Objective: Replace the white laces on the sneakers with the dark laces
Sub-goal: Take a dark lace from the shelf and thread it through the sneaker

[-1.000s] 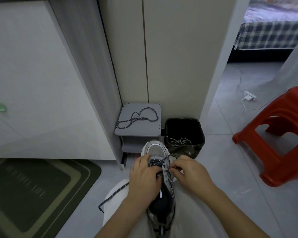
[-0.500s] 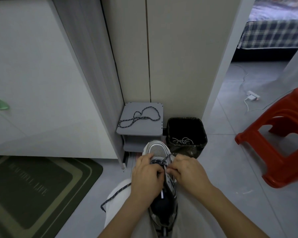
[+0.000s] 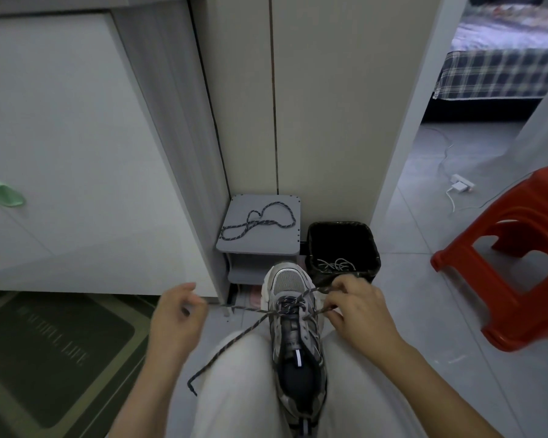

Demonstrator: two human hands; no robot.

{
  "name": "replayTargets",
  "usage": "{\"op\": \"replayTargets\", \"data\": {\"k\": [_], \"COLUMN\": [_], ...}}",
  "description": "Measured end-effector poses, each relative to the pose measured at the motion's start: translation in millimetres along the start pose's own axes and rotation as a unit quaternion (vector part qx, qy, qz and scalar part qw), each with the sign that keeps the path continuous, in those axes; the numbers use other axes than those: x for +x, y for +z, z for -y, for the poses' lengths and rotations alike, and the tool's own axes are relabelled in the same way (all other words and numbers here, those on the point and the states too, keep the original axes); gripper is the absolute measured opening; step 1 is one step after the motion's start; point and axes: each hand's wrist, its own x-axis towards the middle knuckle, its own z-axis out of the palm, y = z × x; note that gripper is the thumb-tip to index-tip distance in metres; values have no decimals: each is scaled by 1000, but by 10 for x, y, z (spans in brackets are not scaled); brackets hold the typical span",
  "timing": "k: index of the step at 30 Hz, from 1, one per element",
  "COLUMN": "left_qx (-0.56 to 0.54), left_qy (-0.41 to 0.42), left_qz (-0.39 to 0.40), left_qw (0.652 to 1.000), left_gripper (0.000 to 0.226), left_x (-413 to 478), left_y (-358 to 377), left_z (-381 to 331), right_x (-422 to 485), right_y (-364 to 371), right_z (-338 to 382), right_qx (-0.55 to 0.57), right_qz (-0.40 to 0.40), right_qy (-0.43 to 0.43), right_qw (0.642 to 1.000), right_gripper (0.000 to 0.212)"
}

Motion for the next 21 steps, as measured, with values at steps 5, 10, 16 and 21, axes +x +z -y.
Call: {"op": "replayTargets", "data": {"k": [5,10,16,21], "left_qx": [18,218,175,320], "left_qy": [-108,-34,279,266], "left_qz": [46,77,107,147], "left_qw": [993,972,938,897], "left_gripper": [20,37,15,21], "left_x": [-42,-44,-307,-314], "left_y": [-78,248,769,1052], "left_z": [433,568,-131,-284], "right_x": [-23,-77,-50,-28], "right_y": [-14,-22,-80,-65], "right_z": [-30,89,111,110], "right_qx": [122,279,439,417], "right_qz": [26,2,-39,-23], "right_qy": [59,61,131,150], "right_qw": [990,958,888,896], "right_gripper": [8,11,27,27]}}
